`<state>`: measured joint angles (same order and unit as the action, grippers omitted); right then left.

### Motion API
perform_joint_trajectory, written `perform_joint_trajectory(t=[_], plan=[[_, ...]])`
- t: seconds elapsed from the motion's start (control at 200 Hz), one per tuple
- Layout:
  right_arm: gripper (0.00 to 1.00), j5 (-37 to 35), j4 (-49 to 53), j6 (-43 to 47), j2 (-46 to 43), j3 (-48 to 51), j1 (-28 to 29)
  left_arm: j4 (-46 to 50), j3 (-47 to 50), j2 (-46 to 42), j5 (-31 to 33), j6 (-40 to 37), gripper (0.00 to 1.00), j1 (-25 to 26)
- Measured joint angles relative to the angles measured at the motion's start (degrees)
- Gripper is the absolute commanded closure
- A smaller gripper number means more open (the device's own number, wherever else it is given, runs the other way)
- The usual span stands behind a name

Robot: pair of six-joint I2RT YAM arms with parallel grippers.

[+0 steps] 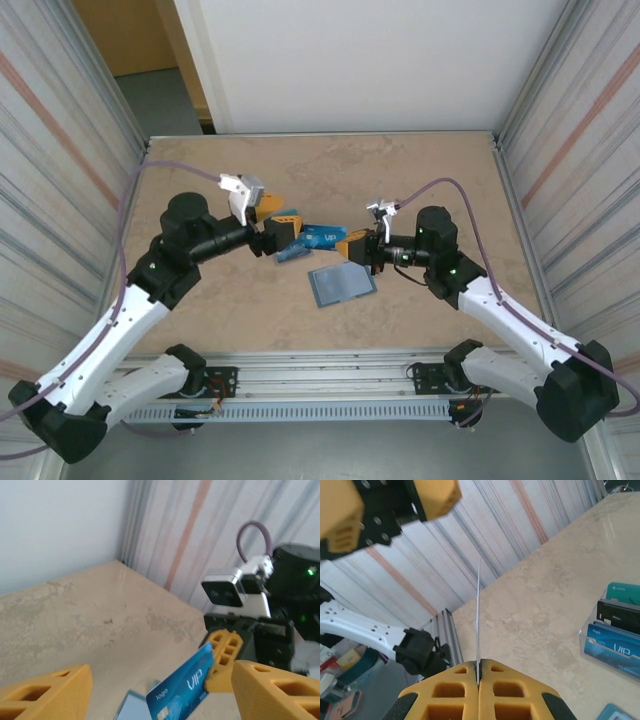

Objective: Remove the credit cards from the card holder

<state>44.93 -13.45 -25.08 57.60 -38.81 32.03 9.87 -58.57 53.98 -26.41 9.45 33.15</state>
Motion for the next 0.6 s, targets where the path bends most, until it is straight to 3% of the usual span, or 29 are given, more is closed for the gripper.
perform_joint_trajectory(t=[0.306, 0.596], plan=[[0.97, 0.4, 7.6, 4.9, -2.3, -2.0, 1.6, 21.4, -15.5, 16.1, -3.3, -16.1, 0.29, 9.2], [0.96, 1.5, 11.4, 7.4, -2.8, -2.3, 2.1, 30.7, -21.5, 23.3, -7.1, -23.4, 0.61, 9.4]])
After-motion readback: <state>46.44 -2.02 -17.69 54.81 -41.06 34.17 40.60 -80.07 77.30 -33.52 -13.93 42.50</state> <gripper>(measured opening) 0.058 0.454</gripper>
